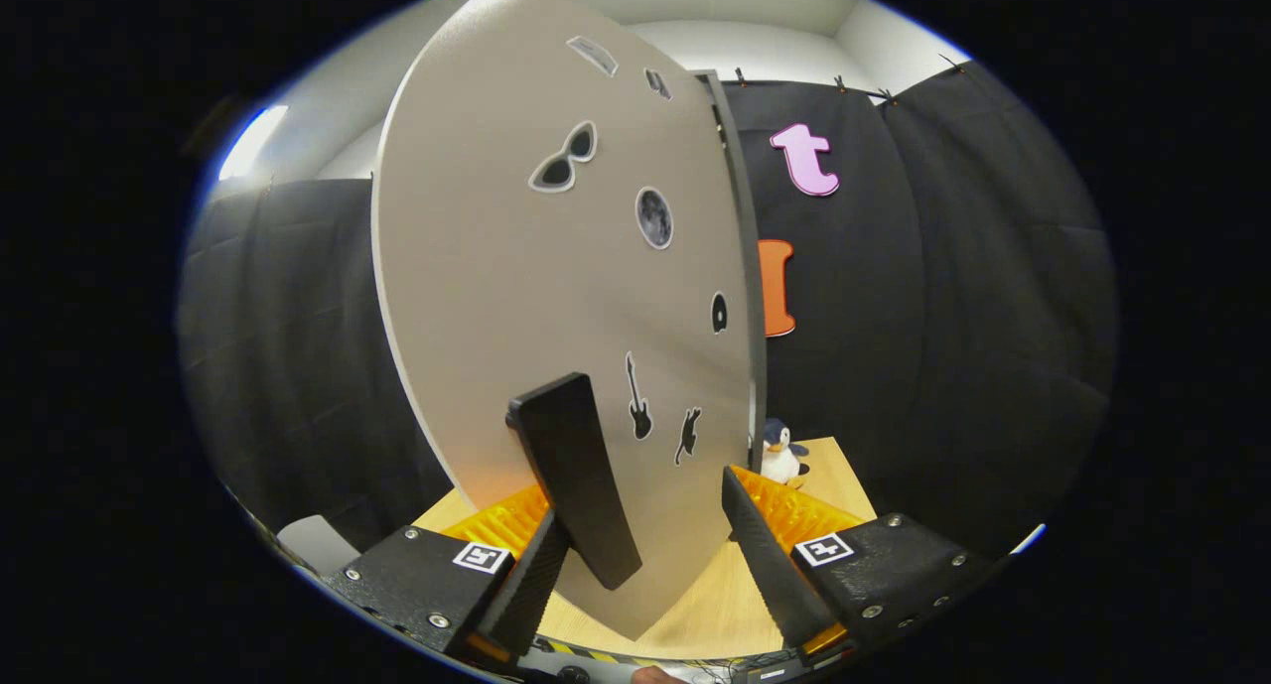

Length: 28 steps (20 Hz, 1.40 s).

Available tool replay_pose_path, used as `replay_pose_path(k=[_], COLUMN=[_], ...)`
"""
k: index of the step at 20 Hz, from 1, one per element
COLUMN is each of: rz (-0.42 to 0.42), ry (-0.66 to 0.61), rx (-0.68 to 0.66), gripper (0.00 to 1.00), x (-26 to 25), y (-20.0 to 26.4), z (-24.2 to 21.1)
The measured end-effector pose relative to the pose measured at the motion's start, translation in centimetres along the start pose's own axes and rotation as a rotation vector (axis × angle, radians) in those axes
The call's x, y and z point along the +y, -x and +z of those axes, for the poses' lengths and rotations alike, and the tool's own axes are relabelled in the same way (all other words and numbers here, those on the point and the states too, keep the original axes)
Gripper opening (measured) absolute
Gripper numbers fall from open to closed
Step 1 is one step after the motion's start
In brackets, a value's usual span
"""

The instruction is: Open the shoe cabinet door, grab the shoes and put them into the shoe cabinet, then close the shoe cabinet door.

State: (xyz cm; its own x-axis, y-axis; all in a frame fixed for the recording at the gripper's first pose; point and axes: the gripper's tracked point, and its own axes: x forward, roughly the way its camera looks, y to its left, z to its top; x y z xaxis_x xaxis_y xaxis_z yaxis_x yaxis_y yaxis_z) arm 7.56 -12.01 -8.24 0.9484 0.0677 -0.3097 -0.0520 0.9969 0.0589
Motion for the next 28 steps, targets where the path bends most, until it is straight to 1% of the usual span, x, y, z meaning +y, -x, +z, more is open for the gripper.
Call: replay_pose_path(k=[3,7,10,12,15,18,20,23,28], rz=[-0.002,-0.058,-0.127,-0.209,-0.297,-0.342,-0.332,-0.269,-0.194], ry=[-0.003,0.020,0.039,0.027,0.049,0.055,0.057,0.098,0.090], rx=[0.002,-0.001,-0.005,-0.010,-0.029,-0.018,-0.021,-0.020,-0.002], gripper=[0.91,0.94,0.96,0.96,0.95,0.93,0.92,0.92,0.92], x=[2.1,4.5,6.2,6.9,7.4,8.0,9.2,11.2,11.9], y=[-1.9,-3.7,-4.8,-5.5,-5.6,-5.7,-5.6,-6.1,-8.5], z=[0.1,0.5,0.7,0.6,1.0,0.9,0.6,-0.1,-0.9])
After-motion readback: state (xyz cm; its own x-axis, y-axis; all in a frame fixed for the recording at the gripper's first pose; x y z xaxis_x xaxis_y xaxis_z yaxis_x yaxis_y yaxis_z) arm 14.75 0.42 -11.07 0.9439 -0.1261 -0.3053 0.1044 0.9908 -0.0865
